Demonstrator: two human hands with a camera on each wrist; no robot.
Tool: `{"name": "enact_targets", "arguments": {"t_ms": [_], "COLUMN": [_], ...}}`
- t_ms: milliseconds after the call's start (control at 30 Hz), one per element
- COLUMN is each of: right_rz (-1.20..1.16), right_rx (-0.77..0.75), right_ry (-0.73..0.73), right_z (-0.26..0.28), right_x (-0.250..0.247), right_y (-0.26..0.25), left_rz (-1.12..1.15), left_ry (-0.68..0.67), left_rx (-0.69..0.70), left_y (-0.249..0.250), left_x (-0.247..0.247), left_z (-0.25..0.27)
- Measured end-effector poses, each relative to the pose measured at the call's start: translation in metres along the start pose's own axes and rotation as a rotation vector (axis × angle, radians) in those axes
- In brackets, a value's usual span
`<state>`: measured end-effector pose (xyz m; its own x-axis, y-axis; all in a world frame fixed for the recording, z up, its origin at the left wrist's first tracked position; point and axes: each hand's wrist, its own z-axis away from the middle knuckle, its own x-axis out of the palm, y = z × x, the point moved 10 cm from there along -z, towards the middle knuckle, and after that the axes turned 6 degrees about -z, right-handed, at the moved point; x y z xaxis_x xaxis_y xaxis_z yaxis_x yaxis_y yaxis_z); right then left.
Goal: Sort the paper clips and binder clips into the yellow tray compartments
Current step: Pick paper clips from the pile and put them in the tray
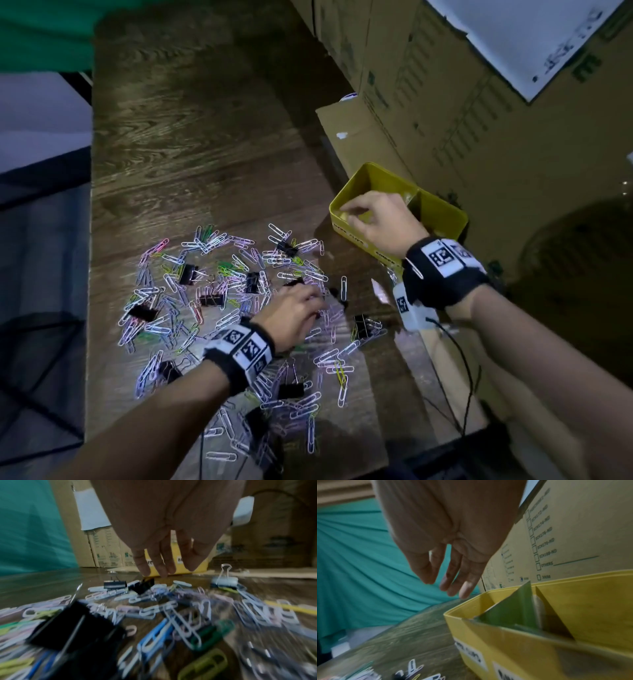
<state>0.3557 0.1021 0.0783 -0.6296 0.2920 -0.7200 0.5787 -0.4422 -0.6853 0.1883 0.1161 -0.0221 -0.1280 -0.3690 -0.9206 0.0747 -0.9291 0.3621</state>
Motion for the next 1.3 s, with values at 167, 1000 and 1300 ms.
{"name": "enact_targets", "arguments": {"t_ms": [167, 1000, 1300], "right_rz": [0.043, 0.267, 0.392], "right_rx": [-0.014, 0.232, 0.321], "right_ry": [-0.266, -0.168, -0.307], "right_z": [0.058, 0.118, 0.145], "right_x": [0.056, 0.086, 0.153], "right_y": [0.006, 0.079, 0.078], "left_rz": [-0.179, -0.263, -0.285], "left_ry": [-0.111, -0.233, -0.285], "left_rx": [-0.112, 0.071, -0.193], "left_y": [-0.025, 0.032, 0.004], "left_x": [0.022, 0.057, 0.053], "left_z": [0.019, 0.000, -0.004]}}
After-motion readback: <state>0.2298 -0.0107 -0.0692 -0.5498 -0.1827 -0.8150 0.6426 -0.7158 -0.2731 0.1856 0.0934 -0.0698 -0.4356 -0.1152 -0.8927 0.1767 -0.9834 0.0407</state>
